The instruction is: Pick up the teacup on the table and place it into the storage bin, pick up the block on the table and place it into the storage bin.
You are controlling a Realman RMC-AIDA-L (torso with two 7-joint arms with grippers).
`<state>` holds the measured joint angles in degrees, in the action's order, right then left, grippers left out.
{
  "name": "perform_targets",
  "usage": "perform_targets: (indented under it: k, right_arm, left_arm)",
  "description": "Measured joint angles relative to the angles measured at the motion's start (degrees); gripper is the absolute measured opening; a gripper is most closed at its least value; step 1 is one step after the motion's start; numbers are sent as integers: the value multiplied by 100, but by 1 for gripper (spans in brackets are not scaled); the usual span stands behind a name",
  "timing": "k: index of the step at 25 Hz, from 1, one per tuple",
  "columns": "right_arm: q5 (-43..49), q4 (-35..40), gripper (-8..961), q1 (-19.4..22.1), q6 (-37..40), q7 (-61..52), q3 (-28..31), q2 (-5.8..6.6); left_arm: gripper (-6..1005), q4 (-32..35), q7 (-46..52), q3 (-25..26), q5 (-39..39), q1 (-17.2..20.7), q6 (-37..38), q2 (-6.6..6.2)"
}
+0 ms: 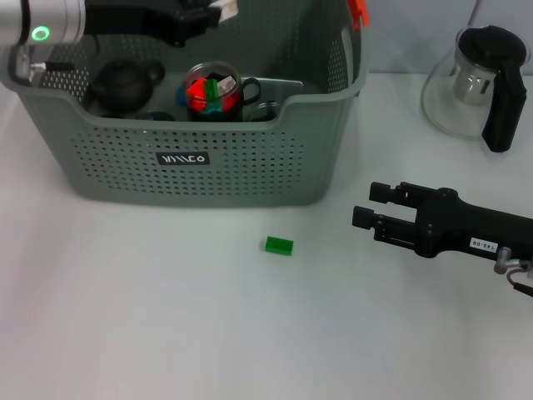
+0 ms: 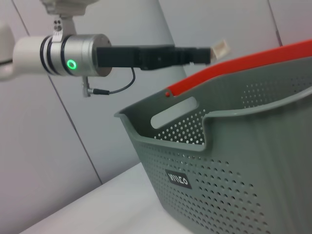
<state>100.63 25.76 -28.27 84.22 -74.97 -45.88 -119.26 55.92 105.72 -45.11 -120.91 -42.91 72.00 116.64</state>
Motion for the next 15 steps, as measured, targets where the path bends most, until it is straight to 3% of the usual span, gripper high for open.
perform_targets:
  k: [4, 7, 10, 11, 15]
  right_arm:
    - [0, 0, 673, -6, -55, 0, 0, 0]
    - [0, 0, 673, -20, -79, 0, 0, 0]
    - [0, 0, 673, -26, -126, -15, 0, -5]
    - [0, -1, 673, -33, -139, -25, 0, -6]
    - [0, -1, 673, -64, -152, -49, 0, -8]
  left_arm:
    - [259, 301, 683, -227, -1115, -284, -176, 22]
    - [267, 314, 960, -472, -1668, -417, -526, 117]
    - [275, 306, 1030, -578, -1802, -437, -669, 164]
    - [277, 257, 1173, -802, -2048, -445, -1064, 290]
    - [288, 155, 1255, -883, -2237, -449, -1374, 374]
